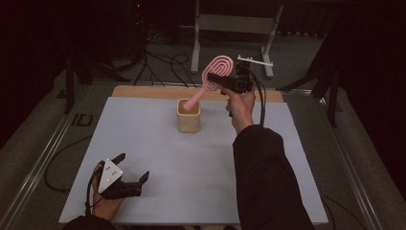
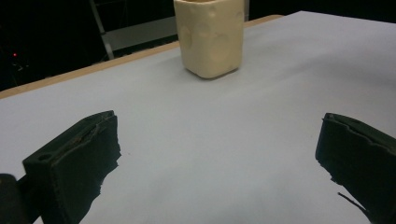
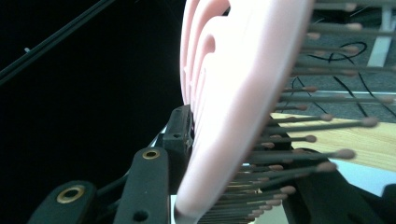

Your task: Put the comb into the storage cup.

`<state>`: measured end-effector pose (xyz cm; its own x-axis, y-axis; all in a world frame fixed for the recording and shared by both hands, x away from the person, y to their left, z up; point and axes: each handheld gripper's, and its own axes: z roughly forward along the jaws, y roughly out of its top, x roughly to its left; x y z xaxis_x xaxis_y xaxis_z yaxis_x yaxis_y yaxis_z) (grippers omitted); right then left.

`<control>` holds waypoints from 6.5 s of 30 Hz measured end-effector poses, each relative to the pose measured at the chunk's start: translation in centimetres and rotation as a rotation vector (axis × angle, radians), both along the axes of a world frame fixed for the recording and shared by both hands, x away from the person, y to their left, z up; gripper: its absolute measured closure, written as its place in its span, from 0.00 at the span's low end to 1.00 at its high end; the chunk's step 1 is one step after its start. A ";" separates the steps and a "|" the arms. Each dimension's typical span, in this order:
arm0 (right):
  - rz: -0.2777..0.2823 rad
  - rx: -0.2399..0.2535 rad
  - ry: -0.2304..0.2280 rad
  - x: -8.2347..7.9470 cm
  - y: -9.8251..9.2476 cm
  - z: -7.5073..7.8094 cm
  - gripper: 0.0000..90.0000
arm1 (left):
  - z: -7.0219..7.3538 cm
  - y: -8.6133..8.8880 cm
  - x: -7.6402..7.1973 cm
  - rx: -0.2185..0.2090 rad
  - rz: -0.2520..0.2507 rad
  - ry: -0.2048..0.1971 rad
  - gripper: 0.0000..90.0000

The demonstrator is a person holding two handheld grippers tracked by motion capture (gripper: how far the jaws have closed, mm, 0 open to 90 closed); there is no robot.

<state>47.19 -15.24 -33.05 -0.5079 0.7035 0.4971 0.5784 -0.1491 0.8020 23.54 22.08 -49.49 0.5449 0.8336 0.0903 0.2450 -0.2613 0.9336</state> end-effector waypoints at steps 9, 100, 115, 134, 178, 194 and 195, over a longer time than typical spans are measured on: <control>-0.029 0.012 0.008 0.4 -0.6 -0.6 0.71 | 0.0 0.0 -0.1 -0.004 0.002 0.001 0.00; -0.053 -0.098 -0.023 0.6 2.1 -3.5 0.71 | 0.0 0.0 0.0 0.001 -0.003 0.001 0.00; -0.047 -0.111 -0.036 0.5 2.8 -3.7 0.71 | 0.0 0.0 0.0 -0.002 -0.001 0.002 0.00; -0.038 -0.122 -0.037 0.5 3.5 -4.2 0.71 | 0.0 0.1 -0.1 0.001 -0.003 0.000 0.00; -0.006 -0.174 -0.014 0.8 4.9 -5.5 0.71 | 0.0 0.0 -0.1 0.003 -0.002 0.001 0.00; -0.006 -0.189 0.001 0.9 5.3 -6.3 0.71 | 0.0 0.1 -0.1 0.003 0.000 0.001 0.00; -0.007 -0.188 0.002 0.9 5.3 -6.3 0.71 | 0.0 0.1 -0.1 0.003 -0.001 0.001 0.00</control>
